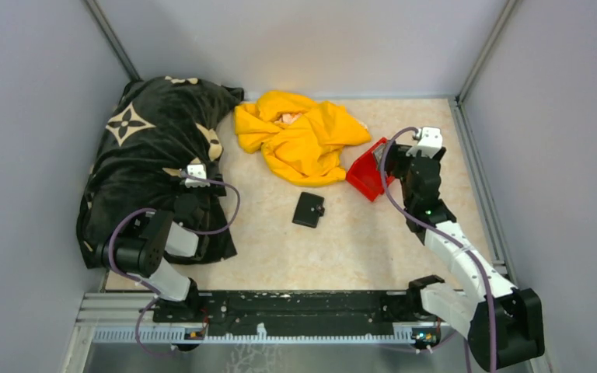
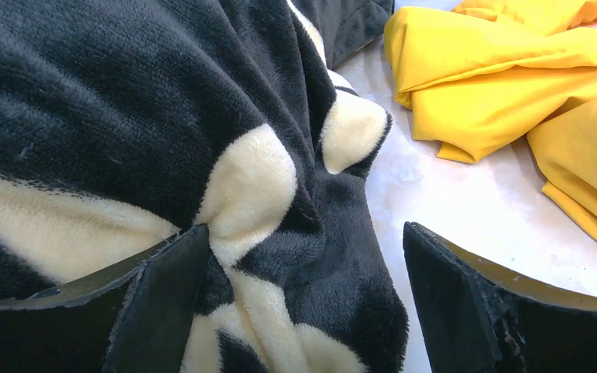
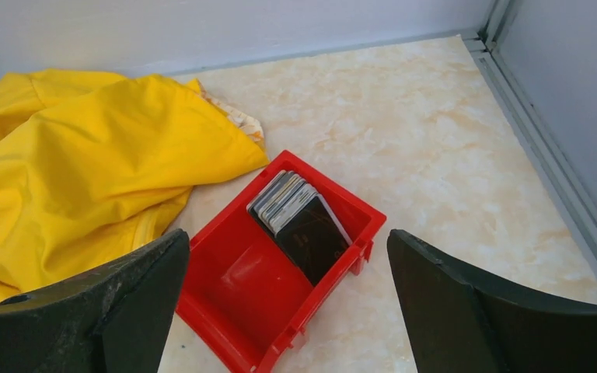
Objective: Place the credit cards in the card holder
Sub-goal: Adjust the storage box at the center of the board.
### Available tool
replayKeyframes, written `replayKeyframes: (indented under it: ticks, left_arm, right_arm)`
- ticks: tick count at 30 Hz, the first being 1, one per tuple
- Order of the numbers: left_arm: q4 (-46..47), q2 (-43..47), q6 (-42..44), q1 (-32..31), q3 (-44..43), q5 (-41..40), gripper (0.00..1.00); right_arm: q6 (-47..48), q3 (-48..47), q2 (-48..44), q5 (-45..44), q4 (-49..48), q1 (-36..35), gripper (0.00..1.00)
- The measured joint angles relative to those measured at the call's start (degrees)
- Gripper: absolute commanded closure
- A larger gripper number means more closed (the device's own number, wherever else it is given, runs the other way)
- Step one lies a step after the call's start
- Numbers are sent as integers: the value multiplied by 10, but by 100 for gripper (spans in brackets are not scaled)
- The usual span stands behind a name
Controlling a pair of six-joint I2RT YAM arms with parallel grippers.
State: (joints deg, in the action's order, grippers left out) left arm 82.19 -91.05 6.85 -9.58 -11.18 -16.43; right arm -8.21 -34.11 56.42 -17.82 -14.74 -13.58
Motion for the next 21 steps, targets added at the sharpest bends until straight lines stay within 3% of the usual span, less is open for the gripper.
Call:
replayKeyframes:
  ticks: [6,9,11,16,21]
  left_arm:
    - [0,0,0,0,0,0,0]
    - [-5,3,0,1,-2,2,0]
    - [-33,33,0,-1,-1,0,0]
    - [-188,191,-25,-23,-39,16,0]
    - [-362,240,-79,-36,-161,71,0]
  right_arm:
    - [-31,-2,-9,23,5,-27,1]
    - [-67,12,-9,67,-58,-26,15]
    - [-77,5,5,90,-70,-27,15]
    - [-90,-124,108,44,24,-40,14]
    - [-121,-250,217,-10,115,-48,18]
